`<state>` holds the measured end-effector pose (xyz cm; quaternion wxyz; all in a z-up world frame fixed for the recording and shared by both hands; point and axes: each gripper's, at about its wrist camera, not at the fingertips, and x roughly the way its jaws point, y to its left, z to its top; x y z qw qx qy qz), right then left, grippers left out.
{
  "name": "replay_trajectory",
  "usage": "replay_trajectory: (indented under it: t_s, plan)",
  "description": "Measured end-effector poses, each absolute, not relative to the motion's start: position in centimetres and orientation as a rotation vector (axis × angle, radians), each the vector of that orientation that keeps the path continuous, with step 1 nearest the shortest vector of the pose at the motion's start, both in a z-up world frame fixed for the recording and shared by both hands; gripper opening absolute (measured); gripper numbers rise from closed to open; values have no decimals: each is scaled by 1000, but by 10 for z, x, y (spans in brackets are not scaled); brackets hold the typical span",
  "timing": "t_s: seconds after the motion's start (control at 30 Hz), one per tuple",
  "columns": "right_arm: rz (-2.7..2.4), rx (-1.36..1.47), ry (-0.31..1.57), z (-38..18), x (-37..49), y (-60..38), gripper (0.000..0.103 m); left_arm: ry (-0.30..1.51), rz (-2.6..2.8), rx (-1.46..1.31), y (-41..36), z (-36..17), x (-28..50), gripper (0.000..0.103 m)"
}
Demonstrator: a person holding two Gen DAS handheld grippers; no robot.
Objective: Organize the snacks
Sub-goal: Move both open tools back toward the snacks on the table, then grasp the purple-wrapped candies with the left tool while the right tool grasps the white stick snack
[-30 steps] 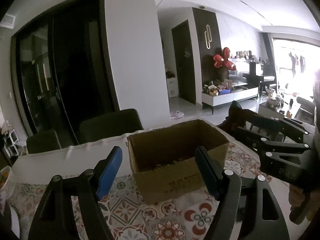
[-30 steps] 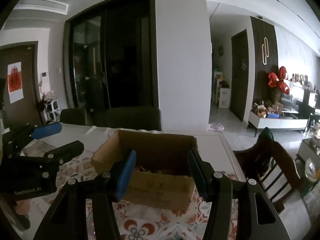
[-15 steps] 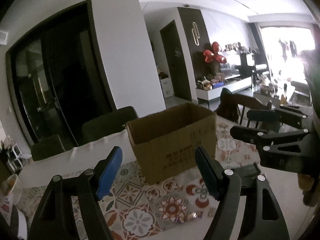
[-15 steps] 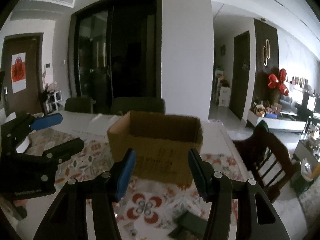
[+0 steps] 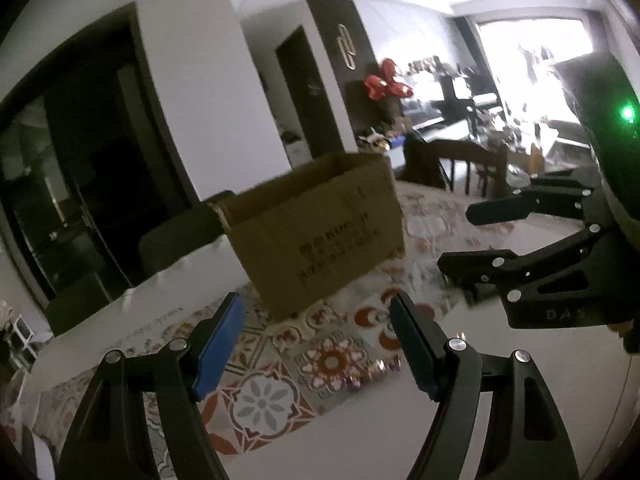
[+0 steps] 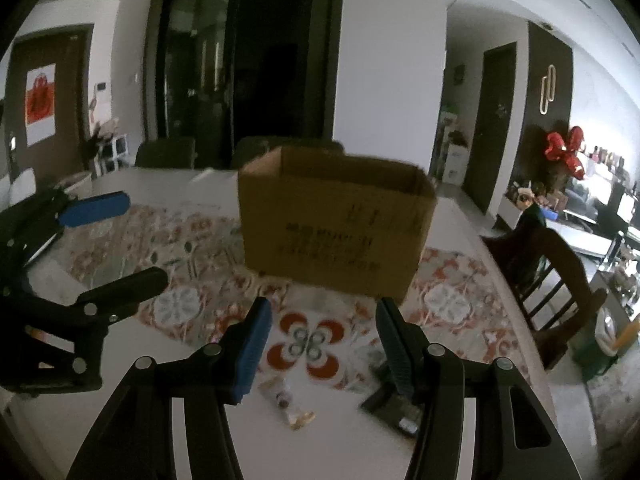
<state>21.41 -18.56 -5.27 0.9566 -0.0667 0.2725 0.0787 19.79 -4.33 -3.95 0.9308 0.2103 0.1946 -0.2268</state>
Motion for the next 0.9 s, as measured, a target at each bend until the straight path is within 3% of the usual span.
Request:
replay_trajectory:
  t_s: [0.43,0.9]
  plan:
    - [197,-173,739,-110,224,-170,55,529,-612,489,-50,-88,217,70]
    - [206,-154,838,-143,238,-171,55,630,-731,469,-61,-125,243,46]
